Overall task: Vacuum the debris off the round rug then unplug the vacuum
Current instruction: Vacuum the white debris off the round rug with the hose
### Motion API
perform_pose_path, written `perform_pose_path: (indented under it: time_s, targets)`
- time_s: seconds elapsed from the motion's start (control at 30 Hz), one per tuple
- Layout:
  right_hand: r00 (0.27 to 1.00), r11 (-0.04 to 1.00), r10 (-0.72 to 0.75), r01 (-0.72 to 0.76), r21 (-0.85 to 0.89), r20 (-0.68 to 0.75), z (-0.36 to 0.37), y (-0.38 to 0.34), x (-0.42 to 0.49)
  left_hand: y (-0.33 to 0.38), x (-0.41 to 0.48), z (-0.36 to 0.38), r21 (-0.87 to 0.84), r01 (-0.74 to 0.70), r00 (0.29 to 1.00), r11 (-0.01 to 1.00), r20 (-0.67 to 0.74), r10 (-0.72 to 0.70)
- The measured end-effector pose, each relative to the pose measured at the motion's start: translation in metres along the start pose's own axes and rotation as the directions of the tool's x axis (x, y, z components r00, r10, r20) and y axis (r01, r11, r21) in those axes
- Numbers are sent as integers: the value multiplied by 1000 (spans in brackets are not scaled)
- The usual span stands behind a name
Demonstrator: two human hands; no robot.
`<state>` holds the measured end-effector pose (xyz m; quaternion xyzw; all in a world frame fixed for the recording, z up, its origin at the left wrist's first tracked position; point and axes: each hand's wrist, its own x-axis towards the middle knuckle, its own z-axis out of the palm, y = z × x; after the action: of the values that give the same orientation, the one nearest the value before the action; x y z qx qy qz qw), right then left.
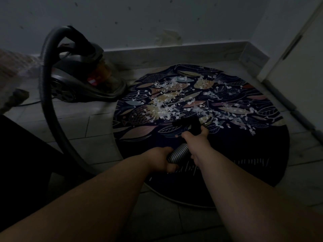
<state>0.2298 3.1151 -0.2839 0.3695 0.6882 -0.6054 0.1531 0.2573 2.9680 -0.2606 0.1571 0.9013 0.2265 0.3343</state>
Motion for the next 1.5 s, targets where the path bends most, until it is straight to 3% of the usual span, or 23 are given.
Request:
perform_pose_path:
  time_s: [0.33,1.5]
  targets:
    - [990,994,48,-34,104,-130,-47,7,8,36,24,14,22,-53,998,998,43,52]
    - [935,946,138,-27,323,-326,-181,28,30,142,89,53,140,-291,944,946,205,260]
